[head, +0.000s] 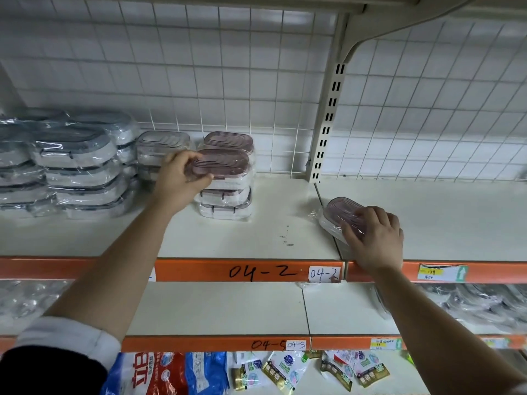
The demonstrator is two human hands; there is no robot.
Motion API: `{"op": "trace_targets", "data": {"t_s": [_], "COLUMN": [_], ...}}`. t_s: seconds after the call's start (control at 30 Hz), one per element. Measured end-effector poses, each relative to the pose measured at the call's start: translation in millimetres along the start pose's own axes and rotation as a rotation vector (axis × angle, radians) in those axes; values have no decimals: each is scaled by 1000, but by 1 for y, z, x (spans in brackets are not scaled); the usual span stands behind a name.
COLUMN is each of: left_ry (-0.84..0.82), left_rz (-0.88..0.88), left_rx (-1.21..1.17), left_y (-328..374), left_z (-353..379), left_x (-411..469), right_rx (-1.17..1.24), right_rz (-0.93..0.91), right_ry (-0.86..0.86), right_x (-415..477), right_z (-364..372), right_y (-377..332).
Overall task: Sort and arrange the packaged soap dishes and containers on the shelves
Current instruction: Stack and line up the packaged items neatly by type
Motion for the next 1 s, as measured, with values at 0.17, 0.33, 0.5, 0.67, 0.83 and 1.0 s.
{"op": "trace_targets", "data": {"t_s": [0.17,0.33,0.5,0.67,0.83,1.0], "left_ry": [63,117,70,60,55,185], "left_rz": [-30,18,35,60,35,263], "left_rx": [2,80,105,148,183,422], "left_y": [-10,5,12,11,12,34], "left_z": [12,20,22,13,15,14], "left_x": [-14,-20,-17,-10,-12,-27], "right_rx": [2,-4,3,-5,-11,11], "right_rz": [-9,-12,-8,-14,-16,-19], "right_ry": [0,0,-2,-5,-5,-3], "right_x": [0,0,0,1,1,0], "right_z": [0,1,1,2,1,-1], "right_y": [-1,1,1,2,1,-3]}}
Point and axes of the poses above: each hand's wrist, its own x-axis towards the middle knuckle, its own z-axis out of the palm, y = z × x, the point moved 6 cm from there along x, towards the middle knuckle, and after that the axes turned 15 degrees about x, right-handed, at the moved point
